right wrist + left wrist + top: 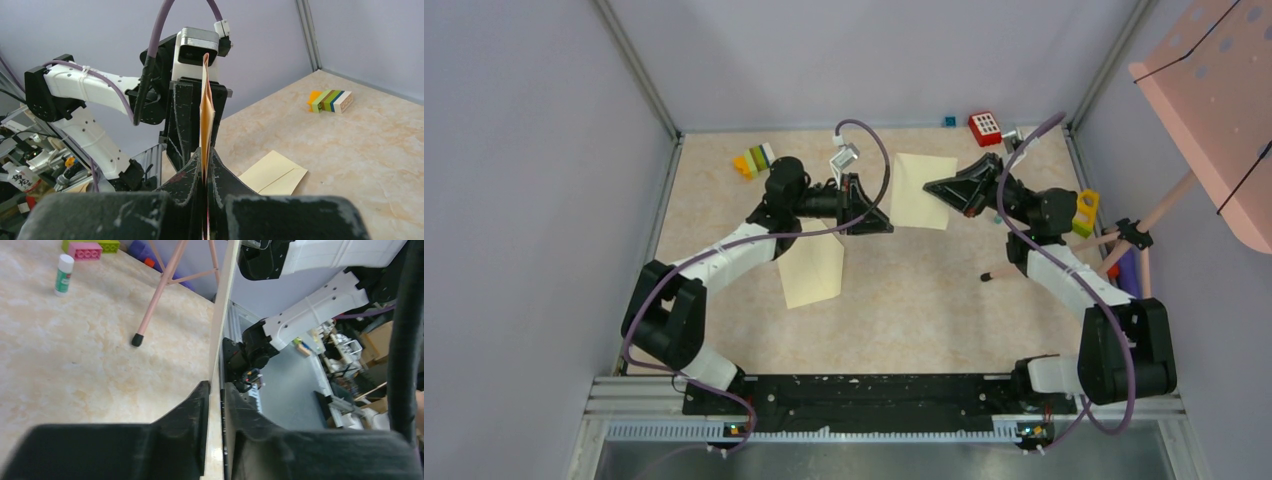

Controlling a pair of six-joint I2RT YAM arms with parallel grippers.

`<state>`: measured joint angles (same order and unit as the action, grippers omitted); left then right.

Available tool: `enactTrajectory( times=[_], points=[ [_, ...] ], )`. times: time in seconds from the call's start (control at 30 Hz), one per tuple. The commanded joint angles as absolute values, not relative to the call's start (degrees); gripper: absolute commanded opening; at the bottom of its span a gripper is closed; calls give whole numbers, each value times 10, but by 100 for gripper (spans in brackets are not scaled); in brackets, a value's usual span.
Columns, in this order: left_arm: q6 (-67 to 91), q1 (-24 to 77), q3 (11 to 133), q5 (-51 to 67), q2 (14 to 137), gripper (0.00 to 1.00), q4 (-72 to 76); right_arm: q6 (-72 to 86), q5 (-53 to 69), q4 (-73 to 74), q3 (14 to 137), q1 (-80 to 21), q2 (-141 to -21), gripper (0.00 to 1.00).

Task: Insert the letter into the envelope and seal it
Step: Pick up the letter from the center of the board.

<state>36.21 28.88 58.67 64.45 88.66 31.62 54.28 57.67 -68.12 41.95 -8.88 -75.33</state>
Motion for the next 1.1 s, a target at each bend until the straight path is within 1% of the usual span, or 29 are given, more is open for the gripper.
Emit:
enactTrajectory(
  times=[0.0,0.03,0.13,0.17,0.23,0.27,0.33,0.37,0.43,0.47,0.7,0.87,1.07],
  points=[
    [357,294,610,656,885,8,329,552,563,-716,418,-80,-729,0],
    [357,294,610,655,885,0,329,552,563,-716,417,-80,-728,0],
    [359,294,612,655,884,0,329,552,562,-716,417,-80,-728,0],
    [359,294,612,654,884,2,329,553,564,-716,417,-79,-728,0],
    [363,293,616,656,883,24,329,551,570,-716,417,-79,-730,0],
    [367,291,618,657,881,30,329,550,573,-716,417,-80,-731,0],
    [378,286,623,664,876,37,338,548,578,-716,417,-79,-732,0],
    [386,282,625,666,874,39,346,548,581,-717,417,-80,-734,0],
    [399,274,630,667,869,48,358,555,591,-726,417,-79,-739,0],
    [401,270,632,663,866,50,359,562,597,-736,417,-79,-741,0],
    [394,264,645,633,871,53,342,604,628,-790,417,-85,-766,0],
    [390,265,667,630,881,54,323,597,637,-785,416,-106,-774,0],
    [393,269,676,634,885,55,323,553,632,-736,419,-132,-780,0]
  ],
)
